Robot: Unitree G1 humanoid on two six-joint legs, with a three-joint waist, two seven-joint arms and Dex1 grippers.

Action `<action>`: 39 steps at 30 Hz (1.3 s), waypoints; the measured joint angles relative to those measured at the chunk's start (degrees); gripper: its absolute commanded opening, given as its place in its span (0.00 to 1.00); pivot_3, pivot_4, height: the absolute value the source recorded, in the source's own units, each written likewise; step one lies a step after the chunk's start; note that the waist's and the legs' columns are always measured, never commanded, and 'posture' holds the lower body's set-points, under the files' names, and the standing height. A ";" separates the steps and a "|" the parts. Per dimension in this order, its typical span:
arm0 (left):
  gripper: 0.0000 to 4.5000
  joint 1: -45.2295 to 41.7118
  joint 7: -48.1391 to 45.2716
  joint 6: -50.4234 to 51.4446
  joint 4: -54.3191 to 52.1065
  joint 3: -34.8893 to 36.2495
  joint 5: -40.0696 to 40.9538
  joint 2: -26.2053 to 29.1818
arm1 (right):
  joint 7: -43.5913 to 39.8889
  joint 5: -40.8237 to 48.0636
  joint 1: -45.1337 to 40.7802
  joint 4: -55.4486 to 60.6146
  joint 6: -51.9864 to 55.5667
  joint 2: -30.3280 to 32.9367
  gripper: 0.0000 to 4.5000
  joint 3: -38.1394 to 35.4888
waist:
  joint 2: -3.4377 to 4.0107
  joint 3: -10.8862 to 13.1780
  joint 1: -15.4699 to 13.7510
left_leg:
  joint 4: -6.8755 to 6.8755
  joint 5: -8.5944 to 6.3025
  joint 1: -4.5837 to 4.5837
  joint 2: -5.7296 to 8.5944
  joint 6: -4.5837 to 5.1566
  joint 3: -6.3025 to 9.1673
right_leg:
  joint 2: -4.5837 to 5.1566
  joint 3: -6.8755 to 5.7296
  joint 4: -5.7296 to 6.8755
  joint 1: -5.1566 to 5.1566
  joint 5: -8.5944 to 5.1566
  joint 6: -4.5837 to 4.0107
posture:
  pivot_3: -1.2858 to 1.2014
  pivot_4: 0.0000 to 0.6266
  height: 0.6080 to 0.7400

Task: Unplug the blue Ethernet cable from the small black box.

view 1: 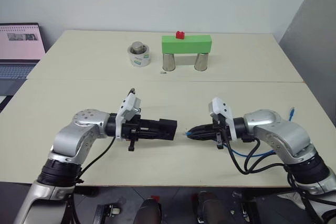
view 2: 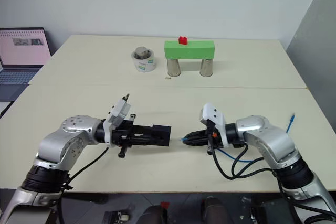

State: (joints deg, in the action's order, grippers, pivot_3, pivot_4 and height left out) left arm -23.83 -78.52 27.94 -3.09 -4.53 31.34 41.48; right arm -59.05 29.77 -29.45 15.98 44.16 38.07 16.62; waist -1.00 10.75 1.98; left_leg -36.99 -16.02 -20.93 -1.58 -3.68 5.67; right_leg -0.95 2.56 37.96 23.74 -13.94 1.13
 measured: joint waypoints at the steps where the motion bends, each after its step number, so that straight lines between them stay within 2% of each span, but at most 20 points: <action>1: 0.17 0.07 -0.14 -0.42 0.48 -0.02 -0.26 0.04 | -0.16 -0.03 0.26 0.01 0.00 0.20 0.01 -0.04 | 0.00 0.00 0.00 | 0.00 0.00 0.00 0.00 0.00 0.00 | 0.00 0.00 0.00 0.01 0.00 0.00 | 0.52 0.24 1.00; 8: 0.17 0.34 0.33 -2.41 2.00 0.33 -2.27 0.89 | 1.42 -3.04 2.39 -2.45 -3.49 1.84 0.01 -2.66 | -0.01 0.00 0.00 | -0.02 0.00 -0.03 0.00 0.00 -0.04 | 0.00 0.02 -0.01 0.02 0.00 0.00 | 0.52 0.24 1.00; 15: 0.17 2.09 5.07 -2.15 2.04 0.77 -2.69 -0.57 | 25.78 -21.12 -3.40 -29.58 -20.20 -4.91 0.01 -7.23 | -0.01 0.01 0.31 | 0.02 0.00 -0.08 0.01 0.00 -0.16 | 0.00 0.14 0.05 0.15 0.03 0.03 | 0.52 0.24 1.00; 16: 0.17 2.29 5.70 -2.09 2.03 0.79 -2.90 -0.64 | 28.42 -22.91 -3.93 -32.74 -22.29 -5.43 0.17 -7.79 | -0.01 0.01 0.30 | 0.03 0.00 -0.13 0.00 0.00 -0.16 | 0.00 0.14 0.06 0.20 0.03 0.01 | 0.52 0.24 1.00; 19: 0.17 2.37 8.30 -1.94 2.01 0.79 -3.68 -1.70 | 33.07 -25.80 -5.18 -39.34 -26.05 -7.26 0.30 -9.10 | -0.01 0.01 0.32 | 0.03 0.00 -0.33 0.00 0.00 -0.18 | 0.02 0.17 0.08 0.38 0.19 -0.26 | 0.52 0.24 1.00; 22: 0.17 2.33 11.04 -2.10 2.06 0.79 -4.82 -2.81 | 33.78 -26.46 -5.41 -40.81 -27.55 -7.94 0.46 -9.43 | -0.01 0.01 0.33 | 0.03 0.00 -0.35 0.00 0.00 -0.18 | 0.02 0.16 0.06 0.39 0.19 -0.26 | 0.52 0.24 1.00; 28: 0.17 0.99 24.41 -8.78 9.13 3.39 -11.49 -7.91 | 27.37 -24.44 -0.66 -28.25 -26.99 -5.21 0.82 -11.26 | 0.03 0.02 -0.05 | -0.01 0.00 -0.32 0.02 0.00 -0.13 | 0.03 0.13 0.11 0.36 0.10 -0.10 | 0.52 0.24 1.00; 33: 0.17 0.19 36.32 -21.43 18.97 7.88 -17.57 -11.73 | 18.95 -15.30 5.65 -9.87 -22.40 -4.46 0.82 -13.02 | 0.03 0.02 0.08 | -0.01 0.00 -0.26 -0.01 0.00 -0.14 | 0.03 0.15 0.13 0.33 0.11 -0.11 | 0.52 0.24 1.00; 39: 0.17 -4.25 49.81 -37.07 35.00 10.96 -23.11 -16.54 | 15.09 -8.47 5.79 5.08 -13.19 -4.85 0.82 -9.69 | -0.02 -0.01 -0.30 | -0.09 0.01 -0.24 0.04 0.00 -0.04 | 0.03 0.07 0.12 0.24 0.11 0.08 | 0.52 0.24 1.00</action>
State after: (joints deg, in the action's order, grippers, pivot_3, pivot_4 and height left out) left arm -28.08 -28.71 -9.13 31.91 6.43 8.23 24.94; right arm -43.96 21.31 -23.65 21.07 30.96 33.21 6.93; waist -1.03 10.74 1.68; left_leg -37.08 -16.01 -21.17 -1.54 -3.69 5.63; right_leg -0.92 2.63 38.09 23.98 -13.83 1.21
